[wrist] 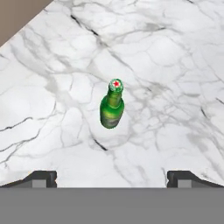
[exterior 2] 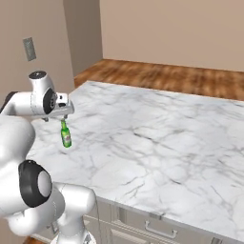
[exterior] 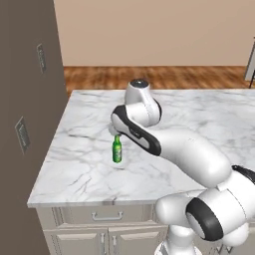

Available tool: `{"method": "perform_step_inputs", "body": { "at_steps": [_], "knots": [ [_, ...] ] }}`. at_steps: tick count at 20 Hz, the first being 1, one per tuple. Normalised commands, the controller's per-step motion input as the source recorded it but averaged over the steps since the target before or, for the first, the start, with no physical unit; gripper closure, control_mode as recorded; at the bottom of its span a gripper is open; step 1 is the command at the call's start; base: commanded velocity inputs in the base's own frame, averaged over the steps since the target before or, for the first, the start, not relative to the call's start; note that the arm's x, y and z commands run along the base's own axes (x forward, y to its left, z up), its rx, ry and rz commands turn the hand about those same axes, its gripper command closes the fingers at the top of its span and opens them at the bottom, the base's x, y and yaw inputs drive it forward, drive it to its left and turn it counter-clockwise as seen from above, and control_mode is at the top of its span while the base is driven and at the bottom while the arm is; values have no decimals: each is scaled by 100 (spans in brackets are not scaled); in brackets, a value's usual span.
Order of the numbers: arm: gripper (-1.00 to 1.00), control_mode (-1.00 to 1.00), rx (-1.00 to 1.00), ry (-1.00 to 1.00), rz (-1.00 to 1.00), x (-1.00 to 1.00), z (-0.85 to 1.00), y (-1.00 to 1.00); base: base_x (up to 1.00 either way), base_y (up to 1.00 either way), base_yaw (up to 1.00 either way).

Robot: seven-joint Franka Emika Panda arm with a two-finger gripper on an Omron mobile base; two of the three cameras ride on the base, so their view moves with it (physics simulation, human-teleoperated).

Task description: Place the drinks on the dining counter in a tight cluster.

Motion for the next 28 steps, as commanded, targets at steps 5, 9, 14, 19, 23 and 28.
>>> {"method": "perform_step_inputs", "body": {
  "at_steps": [5, 9, 14, 19, 23, 28],
  "knots": [
    [-100, -100, 0, 0, -1, 27, 0, -4, 0, 0, 0],
    [-100, -100, 7, -1, 0, -6, -3, -37, 0, 0, 0],
    [-100, -100, 31, -9, 1, -6, -44, -16, 0, 0, 0],
    [-100, -100, 40, -5, 7, 6, -49, -6, 0, 0, 0],
    [-100, -100, 25, 0, 21, 48, -23, 0, 0, 0, 0],
    [-100, -100, 13, 1, 39, 54, 0, -4, 0, 0, 0]
  ]
}}
